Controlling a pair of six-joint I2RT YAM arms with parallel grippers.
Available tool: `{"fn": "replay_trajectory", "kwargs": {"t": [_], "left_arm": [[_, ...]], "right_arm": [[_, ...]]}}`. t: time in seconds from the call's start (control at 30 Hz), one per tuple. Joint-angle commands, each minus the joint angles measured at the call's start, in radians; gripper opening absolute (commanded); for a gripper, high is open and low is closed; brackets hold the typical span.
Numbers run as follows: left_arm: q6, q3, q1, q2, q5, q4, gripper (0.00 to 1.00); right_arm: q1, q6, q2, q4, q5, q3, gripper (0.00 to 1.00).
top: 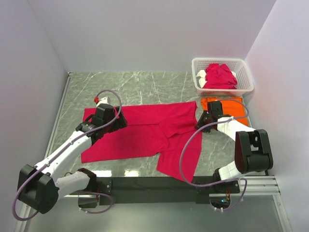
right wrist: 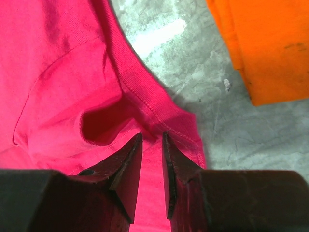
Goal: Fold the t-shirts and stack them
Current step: Fold the tshirt
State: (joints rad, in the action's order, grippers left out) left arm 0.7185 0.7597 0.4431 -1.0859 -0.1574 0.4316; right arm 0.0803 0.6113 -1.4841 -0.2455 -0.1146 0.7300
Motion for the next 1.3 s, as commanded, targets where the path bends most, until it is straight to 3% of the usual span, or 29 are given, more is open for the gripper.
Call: {"fn": "replay_trajectory", "kwargs": {"t": [0.0, 0.5, 0.8, 1.27], "left_arm": [[-0.016, 0.026, -0.001, 0.020, -0.063, 0.002, 0.88], [-0.007, 0.012, -0.007, 0.015, -0.048, -0.008, 0.88], [-0.005, 0.009, -0.006, 0.020, -0.044, -0.013, 0.88], [-0.007, 0.013, -0.007, 0.021, -0.025, -0.008, 0.88]], "right_arm": [[-0.005, -0.018, -0.013, 0.040, -0.025, 0.008, 0.31], [-0.004, -0.042, -0.045, 0.035, -0.050, 0.002, 0.31], [-0.004, -0.054, -0.013, 0.002, -0.037, 0.017, 0.00], [-0.004, -0.018, 0.116, -0.169, 0.018, 0.031, 0.00]]}}
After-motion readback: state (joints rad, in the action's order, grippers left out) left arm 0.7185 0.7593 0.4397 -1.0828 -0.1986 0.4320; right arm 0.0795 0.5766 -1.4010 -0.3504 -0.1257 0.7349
